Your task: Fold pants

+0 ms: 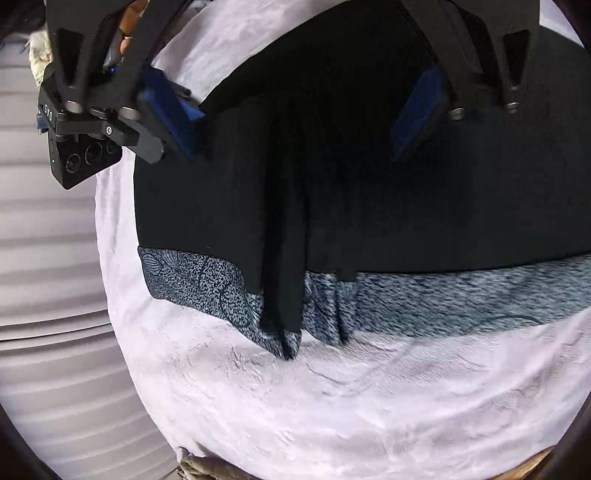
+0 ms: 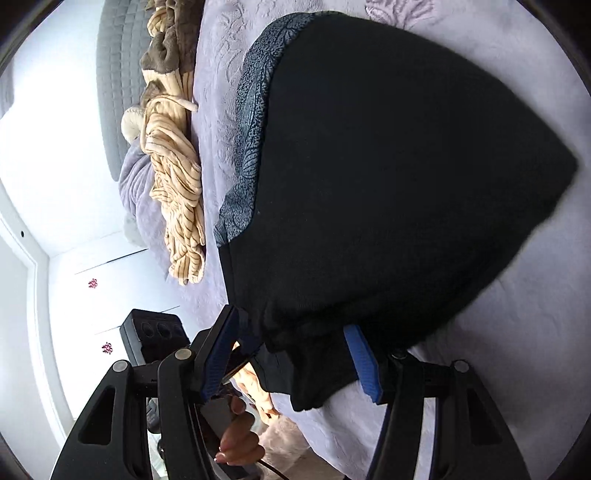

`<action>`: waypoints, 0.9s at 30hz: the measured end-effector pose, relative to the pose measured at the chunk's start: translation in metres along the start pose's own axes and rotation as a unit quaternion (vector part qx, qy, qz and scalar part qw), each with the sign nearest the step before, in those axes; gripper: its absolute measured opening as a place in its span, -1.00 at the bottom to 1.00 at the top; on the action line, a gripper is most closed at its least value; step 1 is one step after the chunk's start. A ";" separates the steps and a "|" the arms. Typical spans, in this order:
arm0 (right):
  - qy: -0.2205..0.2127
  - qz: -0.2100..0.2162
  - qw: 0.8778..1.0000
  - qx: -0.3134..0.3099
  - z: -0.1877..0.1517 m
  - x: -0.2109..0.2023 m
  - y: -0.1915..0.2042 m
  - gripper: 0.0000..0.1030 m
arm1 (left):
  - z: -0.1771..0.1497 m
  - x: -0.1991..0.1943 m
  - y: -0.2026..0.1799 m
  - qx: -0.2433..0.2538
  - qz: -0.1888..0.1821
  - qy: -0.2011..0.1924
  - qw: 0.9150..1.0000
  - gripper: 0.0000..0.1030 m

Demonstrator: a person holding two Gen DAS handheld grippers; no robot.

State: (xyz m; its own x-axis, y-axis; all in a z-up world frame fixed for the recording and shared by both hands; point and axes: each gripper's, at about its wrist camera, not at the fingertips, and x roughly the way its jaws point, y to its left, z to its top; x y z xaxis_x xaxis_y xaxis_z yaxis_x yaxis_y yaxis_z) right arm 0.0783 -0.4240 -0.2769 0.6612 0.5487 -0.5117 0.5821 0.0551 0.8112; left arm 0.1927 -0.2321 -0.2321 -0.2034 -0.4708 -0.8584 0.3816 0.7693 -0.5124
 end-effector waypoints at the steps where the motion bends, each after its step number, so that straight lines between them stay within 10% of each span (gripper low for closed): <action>1: -0.001 0.000 1.000 0.002 0.001 -0.002 0.002 0.23 | 0.000 0.003 -0.004 0.001 0.002 0.002 1.000 0.48; 4: -0.004 0.020 0.999 0.027 0.004 0.000 -0.005 0.00 | -0.004 -0.004 -0.016 0.008 0.010 -0.015 1.000 0.26; 5: -0.006 0.019 0.999 0.034 0.006 0.000 -0.006 -0.60 | -0.003 -0.006 -0.021 0.012 0.015 -0.020 1.000 0.22; 6: -0.004 0.009 0.999 0.035 0.009 0.003 -0.005 -0.73 | -0.006 -0.015 -0.024 0.020 0.016 -0.029 0.999 0.22; 10: 0.009 0.016 0.999 -0.028 -0.005 -0.018 0.026 -0.73 | -0.028 -0.056 -0.039 0.045 0.024 -0.081 0.995 0.25; 13: 0.024 0.008 0.999 -0.047 -0.024 -0.023 0.035 -0.73 | -0.048 -0.052 -0.034 0.053 0.109 -0.105 0.987 0.99; 17: 0.035 -0.066 0.997 -0.036 -0.031 0.014 0.001 -0.73 | -0.049 -0.021 -0.006 0.022 0.187 -0.057 0.981 0.98; 20: 0.035 -0.058 0.998 -0.004 -0.026 0.019 -0.016 -0.70 | -0.052 -0.034 0.004 0.004 0.177 -0.066 0.982 0.98; 24: 0.094 -0.099 0.987 -0.083 -0.034 0.005 0.021 -0.06 | -0.050 -0.062 0.003 0.009 0.182 -0.087 0.979 0.98; 27: 0.112 -0.078 0.976 -0.171 -0.041 -0.029 0.060 0.07 | -0.037 -0.077 -0.015 0.029 0.171 -0.111 0.978 0.98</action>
State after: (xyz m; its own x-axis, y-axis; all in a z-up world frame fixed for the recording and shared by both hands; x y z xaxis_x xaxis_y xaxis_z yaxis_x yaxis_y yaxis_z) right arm 0.0748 -0.4023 -0.2024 0.4346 0.6777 -0.5932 0.4495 0.4075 0.7949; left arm 0.1699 -0.1910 -0.1589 0.1445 -0.2766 -0.9501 0.4446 0.8759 -0.1874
